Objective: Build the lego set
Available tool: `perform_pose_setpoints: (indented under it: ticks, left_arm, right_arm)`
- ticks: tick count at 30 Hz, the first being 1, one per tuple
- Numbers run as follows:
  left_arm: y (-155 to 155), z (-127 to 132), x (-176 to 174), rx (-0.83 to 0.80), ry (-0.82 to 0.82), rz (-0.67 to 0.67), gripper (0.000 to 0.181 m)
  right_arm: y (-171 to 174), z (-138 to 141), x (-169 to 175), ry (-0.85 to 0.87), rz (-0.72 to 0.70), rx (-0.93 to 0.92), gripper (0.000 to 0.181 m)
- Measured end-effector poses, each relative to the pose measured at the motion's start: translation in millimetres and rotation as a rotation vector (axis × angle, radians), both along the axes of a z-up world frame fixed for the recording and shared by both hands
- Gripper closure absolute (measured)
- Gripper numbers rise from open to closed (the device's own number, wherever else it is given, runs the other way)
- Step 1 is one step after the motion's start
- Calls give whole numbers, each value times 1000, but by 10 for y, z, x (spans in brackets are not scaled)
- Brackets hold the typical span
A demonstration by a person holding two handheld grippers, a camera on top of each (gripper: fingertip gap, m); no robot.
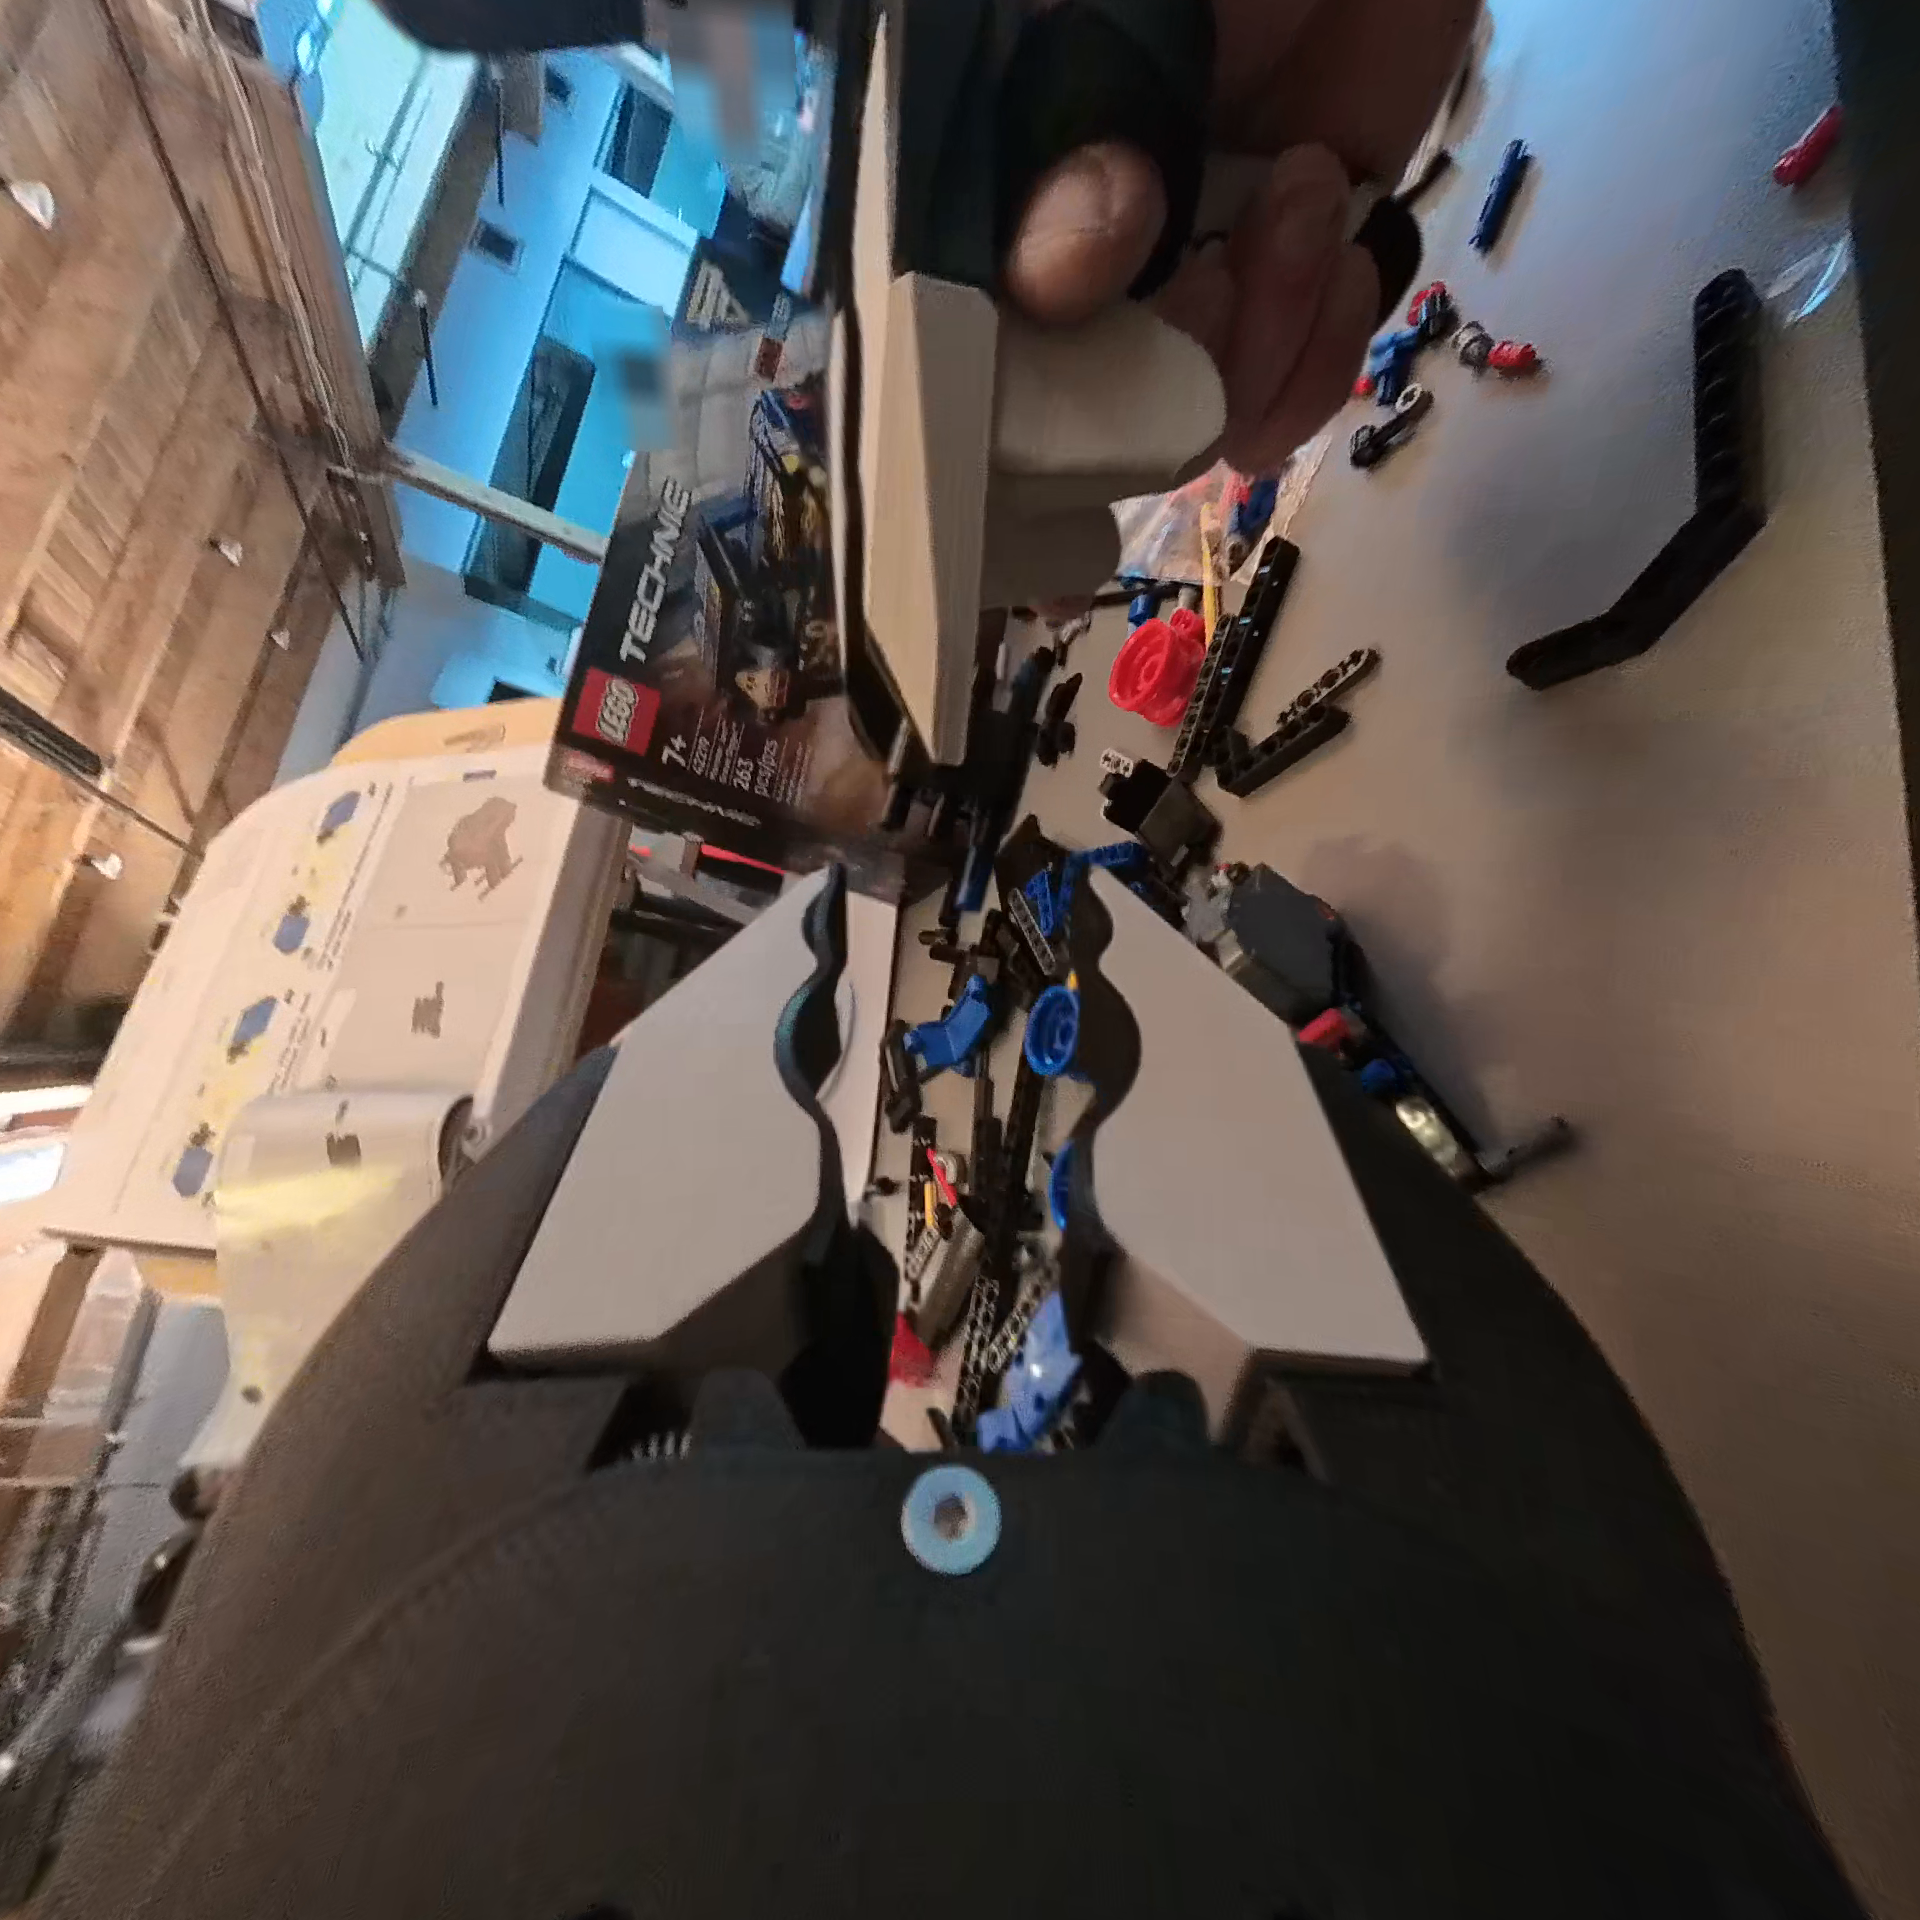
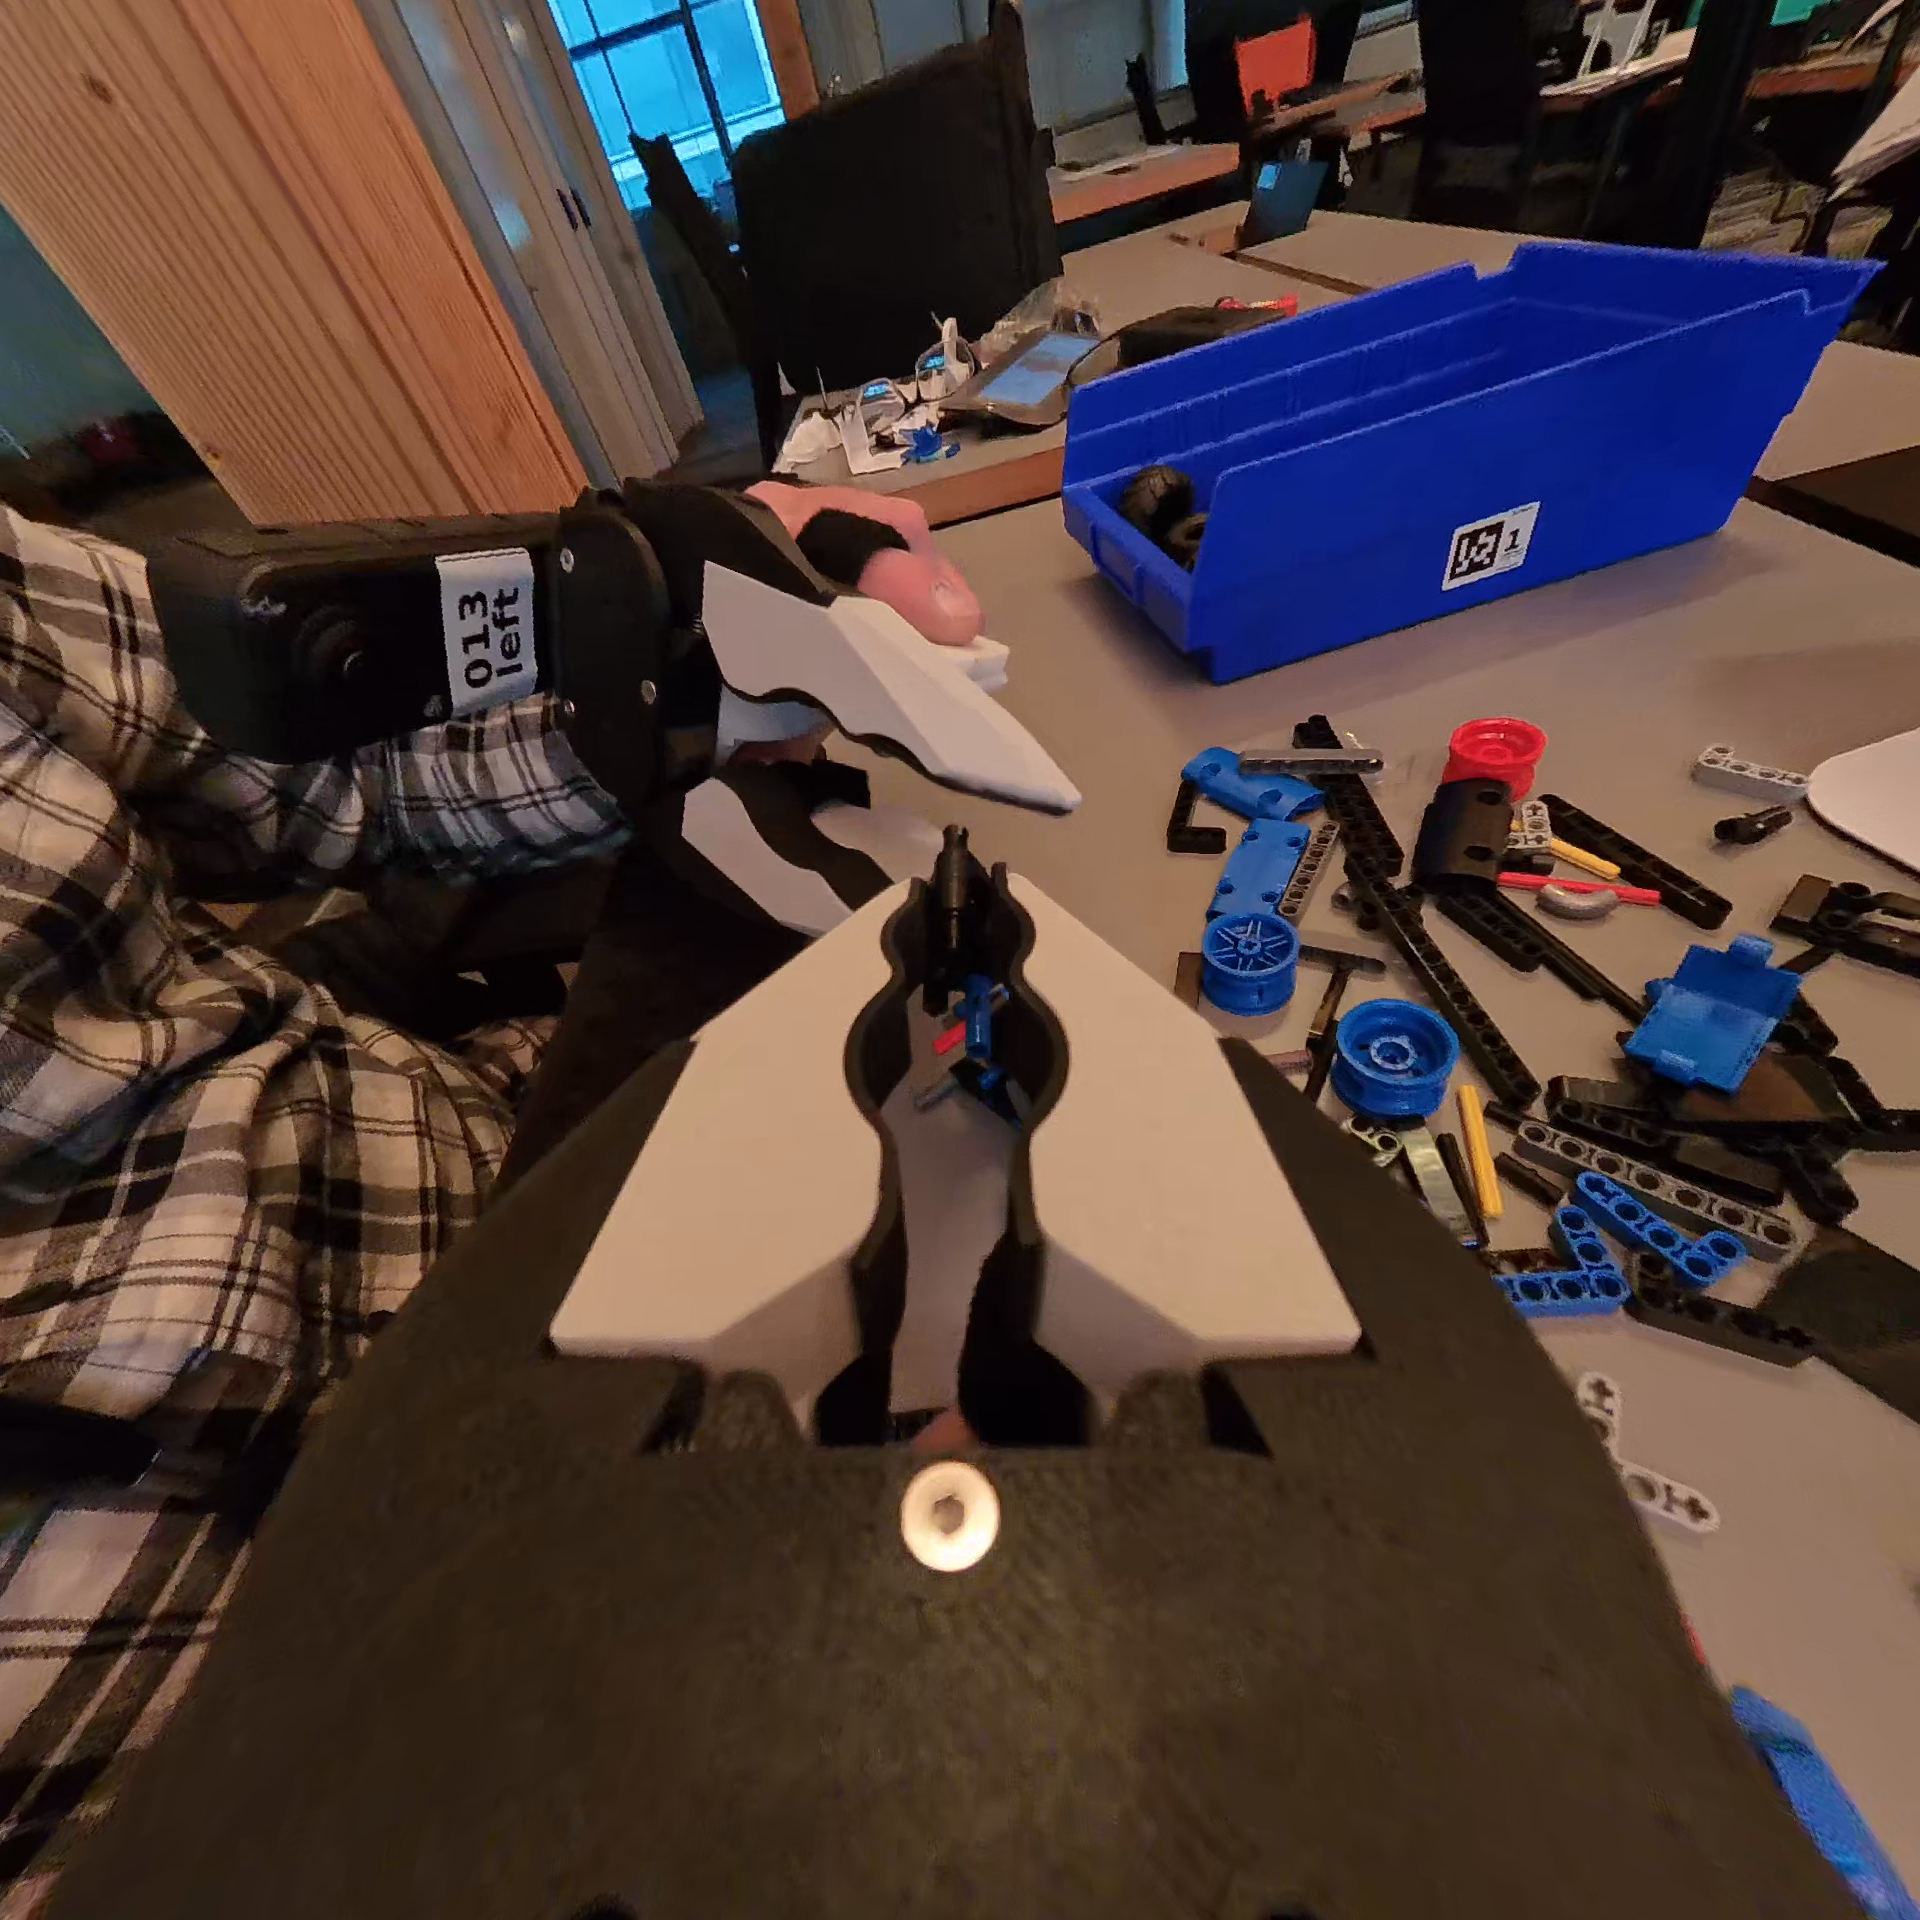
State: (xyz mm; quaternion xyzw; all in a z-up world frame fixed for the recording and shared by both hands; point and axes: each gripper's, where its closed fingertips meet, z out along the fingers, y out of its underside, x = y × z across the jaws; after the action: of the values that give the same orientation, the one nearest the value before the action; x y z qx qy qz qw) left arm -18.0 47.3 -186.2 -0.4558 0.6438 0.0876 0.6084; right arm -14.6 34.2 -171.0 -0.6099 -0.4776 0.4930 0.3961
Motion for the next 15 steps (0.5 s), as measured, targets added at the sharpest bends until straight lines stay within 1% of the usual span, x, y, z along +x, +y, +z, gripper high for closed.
perform_pose_setpoints:
  ticks: [2, 4, 9, 12, 13, 14, 15]
  left_arm:
    - [12, -26, -83, -45, -20, 41, 136]
    - [0, -77, -168, -114, -39, 70, 136]
    - [-100, -384, -309, -417, -66, 122, 129]
    - [-90, -494, -360, -517, -98, 172, 129]
    - [-94, -540, -359, -565, -110, 182, 128]
    - [-107, -560, -340, -614, -135, 183, 132]
    - [-116, -595, -327, -657, -145, 188, 131]
  right_arm:
    - [5, -30, -2, 7, -4, -6, 172]
    - [7, -52, -9, 13, -6, -14, 172]
    - [21, -89, -21, 22, -20, -32, 172]
    - [30, -103, -22, 26, -32, -43, 172]
    - [36, -117, -22, 22, -38, -43, 172]
    - [43, -136, -21, 16, -46, -42, 172]
    - [51, -155, -20, 10, -53, -42, 172]
